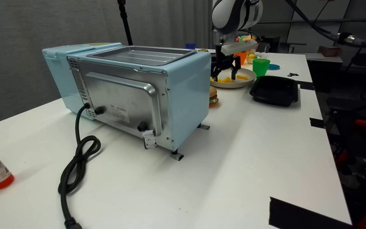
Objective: Put the objects on the grey plate in the green cup
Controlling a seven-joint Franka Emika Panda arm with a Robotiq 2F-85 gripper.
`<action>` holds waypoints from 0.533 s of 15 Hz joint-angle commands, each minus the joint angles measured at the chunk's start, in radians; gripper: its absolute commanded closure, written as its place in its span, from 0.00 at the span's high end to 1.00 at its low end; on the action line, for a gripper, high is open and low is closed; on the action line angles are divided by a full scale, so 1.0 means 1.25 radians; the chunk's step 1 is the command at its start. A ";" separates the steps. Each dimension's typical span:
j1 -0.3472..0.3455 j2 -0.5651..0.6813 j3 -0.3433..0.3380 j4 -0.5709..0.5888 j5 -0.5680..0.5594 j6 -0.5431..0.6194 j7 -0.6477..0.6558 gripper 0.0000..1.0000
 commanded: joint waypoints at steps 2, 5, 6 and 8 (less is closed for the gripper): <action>-0.004 0.022 -0.003 0.024 0.000 0.010 0.002 1.00; -0.006 0.019 0.000 0.031 0.002 0.010 -0.002 0.66; -0.006 0.019 0.001 0.033 0.002 0.011 -0.003 0.58; -0.006 0.018 0.002 0.034 0.002 0.013 -0.005 0.42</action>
